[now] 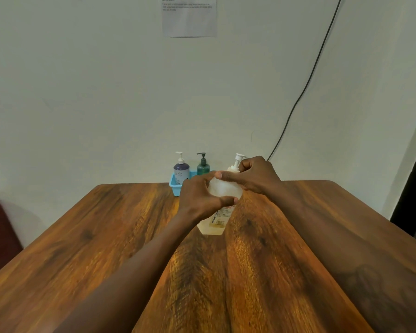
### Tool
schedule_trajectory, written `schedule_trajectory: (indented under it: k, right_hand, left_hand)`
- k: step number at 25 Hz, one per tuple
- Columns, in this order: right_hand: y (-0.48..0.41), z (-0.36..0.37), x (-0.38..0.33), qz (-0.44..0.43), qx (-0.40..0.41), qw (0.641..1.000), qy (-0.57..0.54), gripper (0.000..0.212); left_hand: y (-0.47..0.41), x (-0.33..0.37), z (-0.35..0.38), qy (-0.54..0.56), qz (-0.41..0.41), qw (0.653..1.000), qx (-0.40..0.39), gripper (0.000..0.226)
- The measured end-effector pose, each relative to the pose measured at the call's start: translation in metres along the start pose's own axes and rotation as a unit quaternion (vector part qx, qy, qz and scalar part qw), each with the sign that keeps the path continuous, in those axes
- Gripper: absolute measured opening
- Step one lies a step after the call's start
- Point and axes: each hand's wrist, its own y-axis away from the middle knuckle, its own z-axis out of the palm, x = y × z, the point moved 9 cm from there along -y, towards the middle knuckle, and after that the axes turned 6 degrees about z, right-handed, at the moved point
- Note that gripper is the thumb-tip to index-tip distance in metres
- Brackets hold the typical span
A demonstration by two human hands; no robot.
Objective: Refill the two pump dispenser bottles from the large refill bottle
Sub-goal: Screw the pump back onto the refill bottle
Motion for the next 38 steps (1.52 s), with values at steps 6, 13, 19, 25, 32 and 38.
schedule_trajectory:
  k: [6,13,19,25,32,38]
  right_hand:
    - [-0.003,0.018,0.008,0.045,-0.129,0.951,-0.279,0.085]
    - [0.004,0.004,-0.014,-0.079,-0.134,0.942,-0.298,0.039]
    - [-0.003,-0.008,-0.004,-0.004,-0.067,0.971,-0.228,0.047]
    - [-0.001,-0.003,-0.009,-0.02,-0.082,0.98,-0.178,0.059]
    - [0.004,0.0,-0.025,-0.083,-0.196,0.944,-0.253,0.043]
    - [0.01,-0.008,-0.02,-0.089,-0.072,0.962,-0.247,0.036]
  left_hand:
    - [-0.008,-0.005,-0.008,0.077,-0.037,0.996,0.019,0.072]
    - [-0.013,-0.008,-0.001,0.185,-0.053,0.981,-0.033,0.07]
    - [-0.011,0.011,-0.003,0.086,0.001,0.996,-0.016,0.066]
    - [-0.011,0.003,-0.001,0.115,-0.034,0.993,-0.014,0.074]
    - [-0.009,-0.001,0.0,0.248,-0.045,0.96,-0.121,0.061]
    - [-0.006,-0.003,0.008,0.219,-0.045,0.965,-0.138,0.055]
